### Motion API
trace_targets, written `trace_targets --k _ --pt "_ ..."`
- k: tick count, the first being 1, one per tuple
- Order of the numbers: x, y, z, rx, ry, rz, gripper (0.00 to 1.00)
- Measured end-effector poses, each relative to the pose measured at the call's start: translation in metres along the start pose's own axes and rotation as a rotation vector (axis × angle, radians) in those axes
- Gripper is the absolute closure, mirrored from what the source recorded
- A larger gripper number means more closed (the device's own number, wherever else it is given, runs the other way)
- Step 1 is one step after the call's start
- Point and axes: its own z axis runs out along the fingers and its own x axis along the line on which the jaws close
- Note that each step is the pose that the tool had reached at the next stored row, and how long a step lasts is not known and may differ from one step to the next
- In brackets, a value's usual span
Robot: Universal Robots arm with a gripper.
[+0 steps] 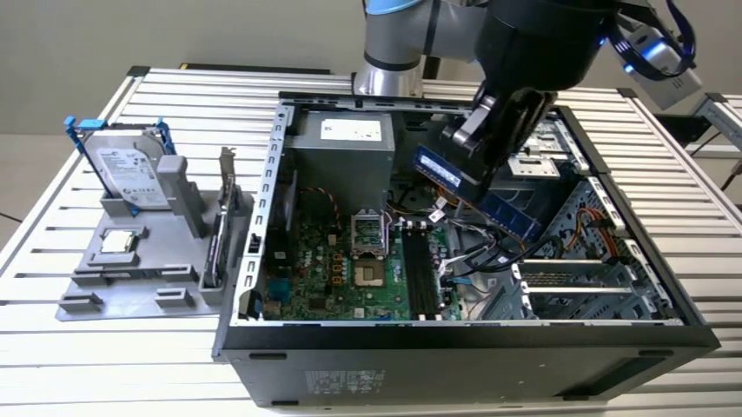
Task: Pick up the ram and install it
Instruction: 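Insert the ram into the slot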
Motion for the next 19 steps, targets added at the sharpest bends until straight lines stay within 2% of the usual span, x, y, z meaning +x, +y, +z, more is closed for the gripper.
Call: trace_targets --k 10,12,19 --pt "-0.0001 0.0 0.0011 -0.002 0.0025 0.086 1.0" --pt "-0.0001 0.0 0.0017 -0.003 0.0038 0.13 1.0" --pt "-0.0001 0.0 0.0026 -0.0046 0.0055 0.193 1.0"
